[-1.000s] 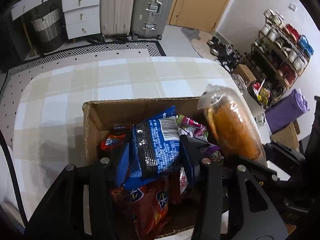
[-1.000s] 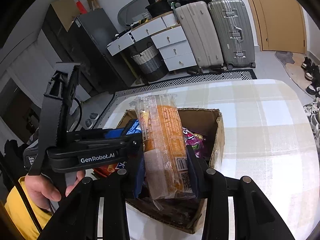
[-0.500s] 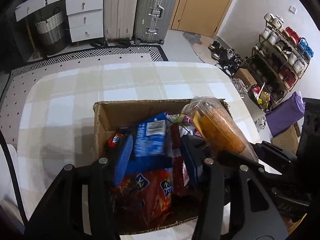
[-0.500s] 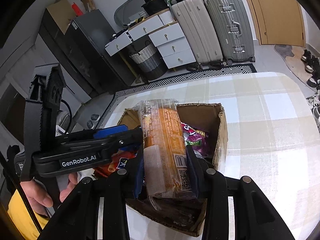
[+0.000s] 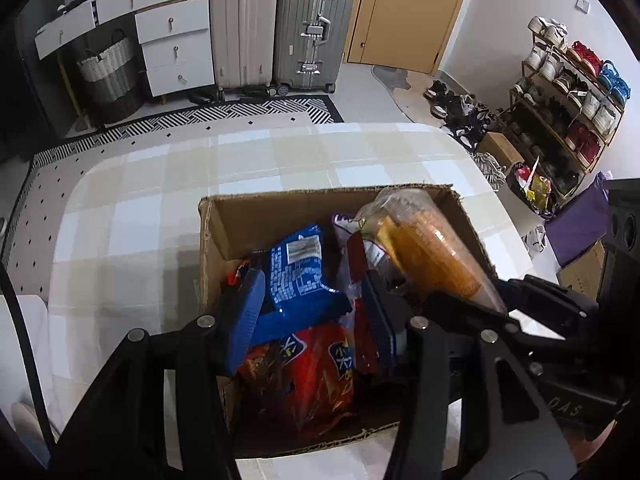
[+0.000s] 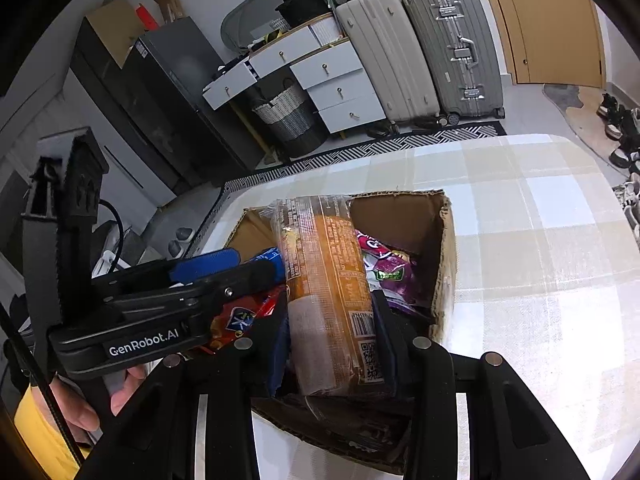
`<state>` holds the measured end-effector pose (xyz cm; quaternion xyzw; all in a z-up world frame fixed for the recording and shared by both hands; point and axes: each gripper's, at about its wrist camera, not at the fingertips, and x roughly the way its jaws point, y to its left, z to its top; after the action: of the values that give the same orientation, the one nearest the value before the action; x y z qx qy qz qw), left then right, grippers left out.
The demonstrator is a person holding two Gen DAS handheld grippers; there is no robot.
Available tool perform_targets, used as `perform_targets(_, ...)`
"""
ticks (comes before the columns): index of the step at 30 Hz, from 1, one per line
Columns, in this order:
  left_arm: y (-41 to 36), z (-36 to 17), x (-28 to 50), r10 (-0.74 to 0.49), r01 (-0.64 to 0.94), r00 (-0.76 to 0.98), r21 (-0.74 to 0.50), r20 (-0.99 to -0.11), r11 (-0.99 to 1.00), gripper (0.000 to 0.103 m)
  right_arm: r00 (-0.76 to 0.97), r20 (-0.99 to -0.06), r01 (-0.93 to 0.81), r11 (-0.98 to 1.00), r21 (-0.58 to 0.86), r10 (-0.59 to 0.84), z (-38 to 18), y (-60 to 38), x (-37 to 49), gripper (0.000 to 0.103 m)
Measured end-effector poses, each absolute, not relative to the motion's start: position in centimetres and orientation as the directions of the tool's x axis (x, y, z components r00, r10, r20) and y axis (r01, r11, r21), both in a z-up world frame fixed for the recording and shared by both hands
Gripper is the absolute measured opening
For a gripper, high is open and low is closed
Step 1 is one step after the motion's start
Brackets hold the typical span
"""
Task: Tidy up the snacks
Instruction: 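Lower the bread roll and blue Oreo pack into the box, open both grippers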
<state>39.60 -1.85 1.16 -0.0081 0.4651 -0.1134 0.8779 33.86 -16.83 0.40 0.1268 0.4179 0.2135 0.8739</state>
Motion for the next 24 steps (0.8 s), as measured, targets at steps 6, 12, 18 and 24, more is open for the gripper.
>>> perform_targets(6, -1.2, 0.9, 39.7, -0.204, 0.18, 0.537, -0.125, -0.819, 0.976, 0.048, 0.572, -0.684, -0.267, 0.891, 0.367, 0.453, 0.5, -16.5, 33.4, 0.038)
perform_targets(12, -0.9, 0.8, 39.8, -0.198, 0.176, 0.535, -0.121, -0.821, 0.977, 0.048, 0.574, -0.686, -0.259, 0.894, 0.365, 0.447, 0.6, -16.8, 33.1, 0.039)
perform_targets(18, -0.7, 1.0, 39.8, -0.195, 0.157, 0.538, -0.13, -0.82, 0.979, 0.048, 0.623, -0.696, -0.269, 0.933, 0.238, 0.357, 1.4, -16.0, 32.1, 0.047)
perform_targets(24, 0.0, 1.2, 39.4, -0.197, 0.124, 0.537, -0.154, -0.82, 0.98, 0.048, 0.635, -0.679, -0.268, 0.93, 0.253, 0.368, 2.3, -16.9, 31.5, 0.047)
